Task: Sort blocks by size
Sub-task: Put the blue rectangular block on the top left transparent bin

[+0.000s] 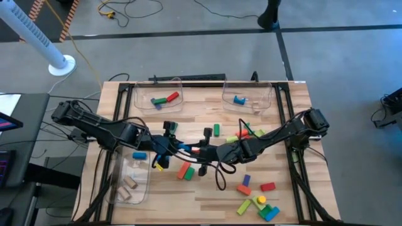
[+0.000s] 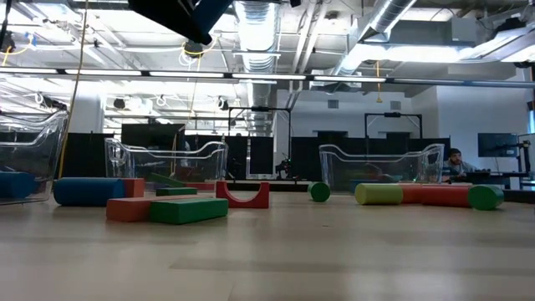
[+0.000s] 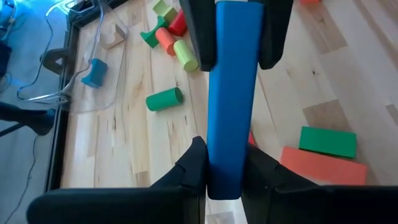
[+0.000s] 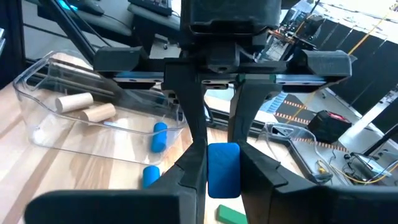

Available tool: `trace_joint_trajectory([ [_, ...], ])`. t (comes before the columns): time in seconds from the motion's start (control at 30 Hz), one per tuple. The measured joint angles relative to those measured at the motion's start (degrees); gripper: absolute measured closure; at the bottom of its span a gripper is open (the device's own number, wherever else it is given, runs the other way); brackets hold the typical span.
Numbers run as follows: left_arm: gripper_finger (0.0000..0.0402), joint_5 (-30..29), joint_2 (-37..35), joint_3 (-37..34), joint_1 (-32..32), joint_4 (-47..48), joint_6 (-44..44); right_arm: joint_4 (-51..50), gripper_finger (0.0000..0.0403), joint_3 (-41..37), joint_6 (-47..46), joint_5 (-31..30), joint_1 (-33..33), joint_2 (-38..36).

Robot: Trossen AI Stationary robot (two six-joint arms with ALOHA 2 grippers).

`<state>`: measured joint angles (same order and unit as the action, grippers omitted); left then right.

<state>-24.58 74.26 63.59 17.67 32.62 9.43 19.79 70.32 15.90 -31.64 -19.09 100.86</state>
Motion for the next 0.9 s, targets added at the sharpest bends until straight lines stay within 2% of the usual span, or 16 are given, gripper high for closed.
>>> trace_joint_trajectory([
  [0.23, 0.0348, -1.30, 0.02, -0.02, -0.02, 0.02, 1.04, -1.12, 0.0285, 0.02, -0.74, -0.22, 0.02, 0.00],
  [0.5, 0.0348, -2.73, -0.13, -0.02, -2.87, 2.74, 1.75, -5.63, 0.0241, 0.02, -1.21, -6.49, -0.44, -0.33],
  [0.7, 0.0348, -4.26, -0.20, -0.02, -10.00, 8.02, 1.98, -13.96, 0.0208, 0.02, -6.36, -10.26, -0.83, -0.84],
  [0.9, 0.0348, -3.48, -0.20, -0.02, -22.37, 13.24, 3.90, -24.92, 0.0200, 0.00, -14.96, -11.62, -0.79, -0.85],
])
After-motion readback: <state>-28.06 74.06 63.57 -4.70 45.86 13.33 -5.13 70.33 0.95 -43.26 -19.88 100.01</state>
